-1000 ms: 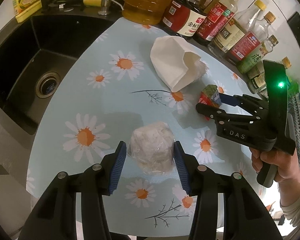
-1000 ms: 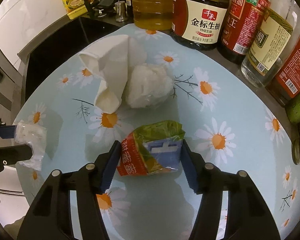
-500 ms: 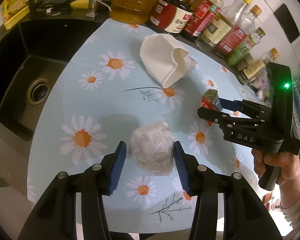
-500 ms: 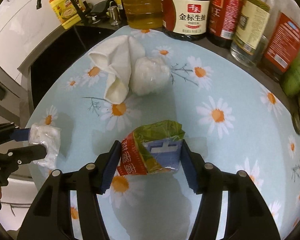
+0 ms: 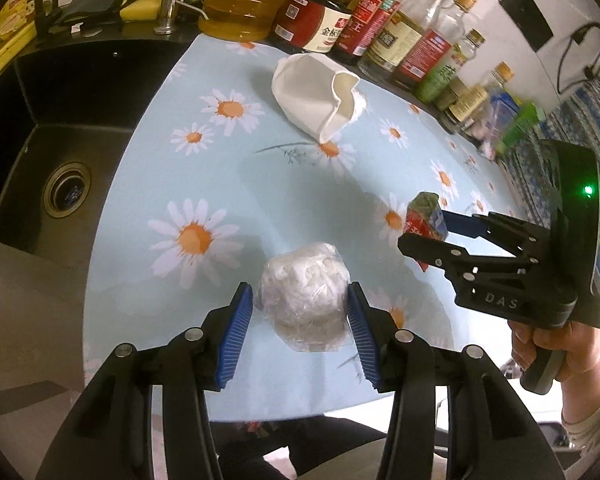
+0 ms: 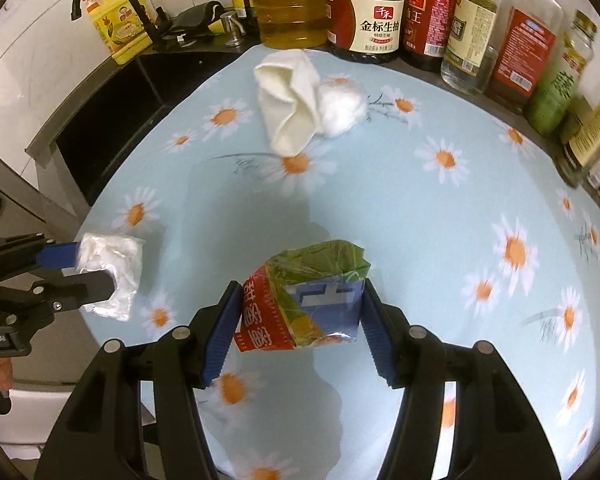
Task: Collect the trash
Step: 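Carry the plastic bag and snack wrapper down over the trash bin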
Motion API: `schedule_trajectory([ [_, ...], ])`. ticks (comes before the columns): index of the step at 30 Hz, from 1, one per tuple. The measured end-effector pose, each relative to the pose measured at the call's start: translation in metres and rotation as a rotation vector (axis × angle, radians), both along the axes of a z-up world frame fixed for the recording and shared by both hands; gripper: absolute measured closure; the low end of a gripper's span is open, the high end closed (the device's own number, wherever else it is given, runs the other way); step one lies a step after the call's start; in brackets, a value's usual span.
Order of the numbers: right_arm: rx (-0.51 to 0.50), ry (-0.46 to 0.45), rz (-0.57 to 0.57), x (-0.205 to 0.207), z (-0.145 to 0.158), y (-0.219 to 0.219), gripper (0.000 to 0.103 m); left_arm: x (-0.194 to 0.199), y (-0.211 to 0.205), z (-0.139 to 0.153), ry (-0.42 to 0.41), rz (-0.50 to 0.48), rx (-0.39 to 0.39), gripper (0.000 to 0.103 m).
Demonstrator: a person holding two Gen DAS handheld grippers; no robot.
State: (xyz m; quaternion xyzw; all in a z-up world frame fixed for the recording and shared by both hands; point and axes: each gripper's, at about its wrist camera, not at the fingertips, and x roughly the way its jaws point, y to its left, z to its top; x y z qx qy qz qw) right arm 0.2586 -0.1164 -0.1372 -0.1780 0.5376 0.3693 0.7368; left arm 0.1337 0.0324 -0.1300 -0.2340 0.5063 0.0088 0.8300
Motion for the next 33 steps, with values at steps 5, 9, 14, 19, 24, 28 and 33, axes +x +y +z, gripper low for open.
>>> schedule_trajectory([
  [5, 0.006, 0.011, -0.045, -0.032, 0.002, -0.004, 0.044, -0.019, 0.002, -0.001, -0.008, -0.054, -0.001, 0.057],
  [9, 0.022, 0.019, -0.075, -0.059, 0.005, -0.006, 0.044, -0.036, 0.003, -0.001, -0.015, -0.083, -0.002, 0.057],
  [14, 0.035, 0.025, -0.087, -0.090, 0.006, -0.007, 0.044, -0.060, 0.003, -0.002, -0.018, -0.109, -0.011, 0.057],
  [19, 0.065, 0.041, -0.084, -0.121, 0.006, -0.009, 0.044, -0.086, 0.000, -0.007, -0.009, -0.128, -0.024, 0.057],
  [24, 0.090, 0.061, -0.063, -0.151, 0.003, -0.012, 0.044, -0.109, -0.003, -0.013, 0.001, -0.140, -0.037, 0.057],
  [28, 0.093, 0.079, -0.051, -0.172, -0.004, -0.013, 0.044, -0.127, -0.006, -0.021, 0.017, -0.142, -0.049, 0.057],
  [33, 0.082, 0.112, -0.038, -0.191, -0.019, -0.015, 0.044, -0.141, -0.012, -0.037, 0.057, -0.153, -0.065, 0.057],
])
